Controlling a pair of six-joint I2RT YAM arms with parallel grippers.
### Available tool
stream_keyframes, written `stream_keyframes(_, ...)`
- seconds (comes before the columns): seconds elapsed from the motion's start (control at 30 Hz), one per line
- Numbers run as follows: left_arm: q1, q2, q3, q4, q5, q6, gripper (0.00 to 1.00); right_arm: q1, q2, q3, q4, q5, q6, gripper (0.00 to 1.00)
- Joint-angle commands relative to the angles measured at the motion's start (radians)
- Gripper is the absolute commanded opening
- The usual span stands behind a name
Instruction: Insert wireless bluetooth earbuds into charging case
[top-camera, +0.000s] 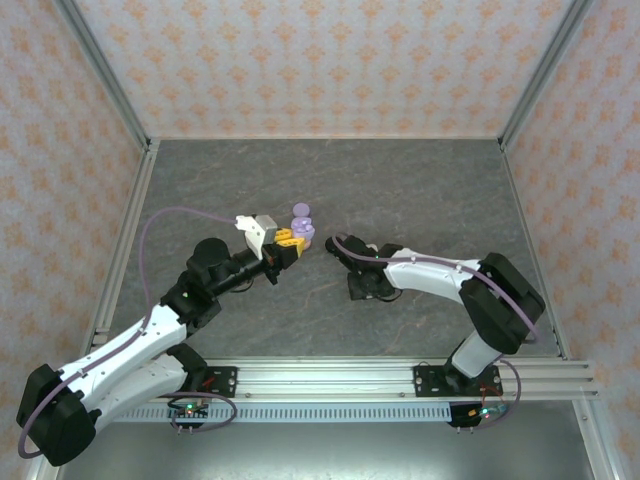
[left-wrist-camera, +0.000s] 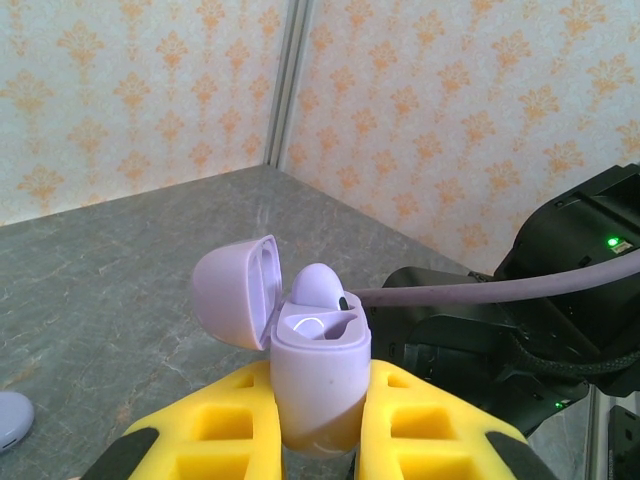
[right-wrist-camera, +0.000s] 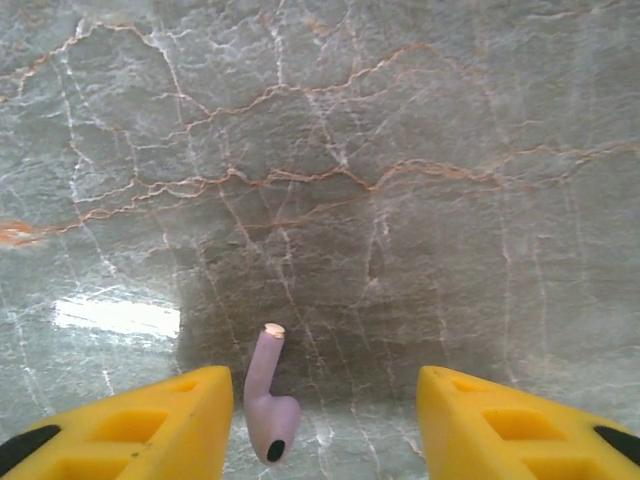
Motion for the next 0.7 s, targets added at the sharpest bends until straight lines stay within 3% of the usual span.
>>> stream_keyframes(0.0, -0.007, -0.008, 0.002, 0.011, -0.011, 0.018, 0.02, -0.003, -0.006, 0.022, -0.099, 0.063, -0.018, 0.51)
stream_keyframes(0.57, -0.007, 0.018, 0.017, 0.015, -0.005, 0.020, 0.02, -0.126, -0.014, 0.038, -0.189, 0.172, -0.058, 0.53)
stream_keyframes(0.67, -0.007, 0.021, 0.017, 0.014, -0.005, 0.021, 0.02, -0.127, -0.056, 0.038, -0.169, 0.141, -0.063, 0.54)
